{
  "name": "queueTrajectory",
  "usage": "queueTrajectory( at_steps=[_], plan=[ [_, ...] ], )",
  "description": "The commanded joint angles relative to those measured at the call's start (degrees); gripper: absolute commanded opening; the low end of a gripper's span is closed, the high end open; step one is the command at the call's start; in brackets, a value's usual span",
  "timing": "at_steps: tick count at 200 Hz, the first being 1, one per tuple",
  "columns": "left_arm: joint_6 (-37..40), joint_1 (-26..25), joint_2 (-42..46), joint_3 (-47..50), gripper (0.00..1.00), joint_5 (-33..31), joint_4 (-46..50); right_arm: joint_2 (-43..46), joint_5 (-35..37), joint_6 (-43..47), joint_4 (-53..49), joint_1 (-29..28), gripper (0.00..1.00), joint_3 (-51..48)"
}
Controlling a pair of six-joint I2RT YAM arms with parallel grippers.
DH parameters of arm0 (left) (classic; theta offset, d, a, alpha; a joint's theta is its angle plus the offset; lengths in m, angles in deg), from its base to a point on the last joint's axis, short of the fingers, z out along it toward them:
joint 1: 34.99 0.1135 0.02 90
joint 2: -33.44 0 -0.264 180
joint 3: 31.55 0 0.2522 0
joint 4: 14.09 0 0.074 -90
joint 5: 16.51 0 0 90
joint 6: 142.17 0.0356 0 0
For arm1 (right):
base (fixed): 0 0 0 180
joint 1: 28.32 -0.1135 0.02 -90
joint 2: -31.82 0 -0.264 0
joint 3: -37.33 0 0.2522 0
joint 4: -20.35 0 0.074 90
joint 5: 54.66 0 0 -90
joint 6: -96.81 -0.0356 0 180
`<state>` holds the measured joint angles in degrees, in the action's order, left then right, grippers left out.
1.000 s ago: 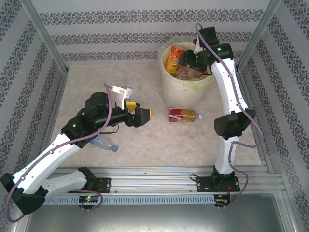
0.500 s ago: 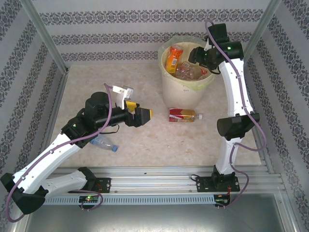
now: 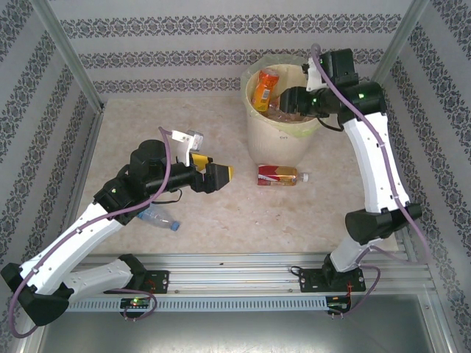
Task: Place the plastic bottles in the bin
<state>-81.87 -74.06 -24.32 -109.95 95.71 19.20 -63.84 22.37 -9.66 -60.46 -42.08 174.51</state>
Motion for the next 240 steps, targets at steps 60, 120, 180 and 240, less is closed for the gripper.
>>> queueTrajectory(
  at_steps=[60,120,180,240],
  plan=[
    [-0.5,-1.0,-1.0,-1.2,1.0,0.7,-1.5,-4.6,9.9,1.8,1.1,-2.1,0.53,-1.2],
    [-0.2,-1.0,-0.4,-1.3,1.0,-0.1,-0.2,-14.3,11.2,1.7,-2.2,-4.5,0.47,8.9],
    [-0.2,-1.0,-0.3,-1.3,1.0,0.1,-0.2,-15.7,11.6,1.2,-6.8,-5.3,0.51,15.1],
    [1.7,-1.0,-0.8,-1.9,1.0,0.3,0.8,-5.1,8.1,1.6,-6.0,-4.7,0.64,9.5]
  ],
)
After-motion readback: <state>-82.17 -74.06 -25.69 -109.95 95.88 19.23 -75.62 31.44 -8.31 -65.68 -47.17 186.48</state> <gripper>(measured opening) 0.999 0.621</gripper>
